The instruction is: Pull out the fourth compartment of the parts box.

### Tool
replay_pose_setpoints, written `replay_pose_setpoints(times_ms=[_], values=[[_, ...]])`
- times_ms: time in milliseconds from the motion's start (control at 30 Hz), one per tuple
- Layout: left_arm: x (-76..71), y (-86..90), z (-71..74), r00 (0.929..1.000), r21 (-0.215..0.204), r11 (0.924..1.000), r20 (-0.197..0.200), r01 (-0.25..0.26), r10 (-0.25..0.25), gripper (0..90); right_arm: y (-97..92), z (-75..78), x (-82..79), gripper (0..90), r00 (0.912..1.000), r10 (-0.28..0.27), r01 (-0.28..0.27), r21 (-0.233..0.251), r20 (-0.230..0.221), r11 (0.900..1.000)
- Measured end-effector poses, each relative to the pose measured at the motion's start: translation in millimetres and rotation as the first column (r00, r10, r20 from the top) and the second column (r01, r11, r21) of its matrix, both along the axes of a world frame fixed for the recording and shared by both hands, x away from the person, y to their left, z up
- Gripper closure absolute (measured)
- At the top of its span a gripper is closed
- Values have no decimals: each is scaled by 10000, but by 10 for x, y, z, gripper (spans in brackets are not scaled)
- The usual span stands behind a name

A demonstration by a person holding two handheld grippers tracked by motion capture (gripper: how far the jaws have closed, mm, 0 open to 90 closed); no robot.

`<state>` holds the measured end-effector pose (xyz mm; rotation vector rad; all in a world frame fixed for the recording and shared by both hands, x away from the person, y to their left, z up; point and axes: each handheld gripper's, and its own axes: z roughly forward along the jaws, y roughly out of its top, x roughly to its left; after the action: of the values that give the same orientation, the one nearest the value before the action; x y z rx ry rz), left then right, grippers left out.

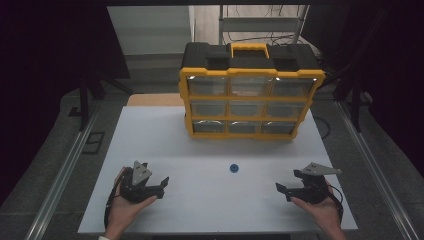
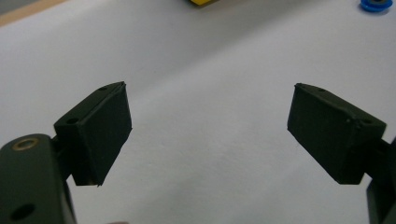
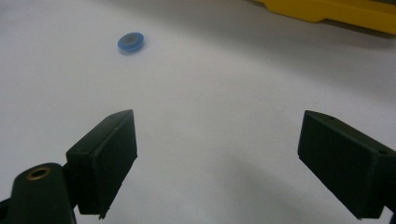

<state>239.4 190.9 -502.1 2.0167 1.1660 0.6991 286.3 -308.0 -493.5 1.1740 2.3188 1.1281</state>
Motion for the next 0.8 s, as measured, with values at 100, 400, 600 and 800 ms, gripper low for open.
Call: replay_pose_setpoints(times_ms=[100,400,600,800], values=[[-6,-59,25,9996,388,9992,254,82,-92,138,21,2,-8,129,10000,2,-2,-32,40,10000],[-30,-171,71,9973,1146,9924,531,448,-511,131,54,-33,-17,129,10000,29,-29,-186,-41,9998],[-9,-253,105,9931,1716,9836,920,559,-725,132,13,-32,-64,130,9999,-144,143,-166,-35,9998],[0,-370,83,9880,2137,9720,961,979,-1207,132,-30,-43,-62,130,9995,-302,302,-3,-96,9995]])
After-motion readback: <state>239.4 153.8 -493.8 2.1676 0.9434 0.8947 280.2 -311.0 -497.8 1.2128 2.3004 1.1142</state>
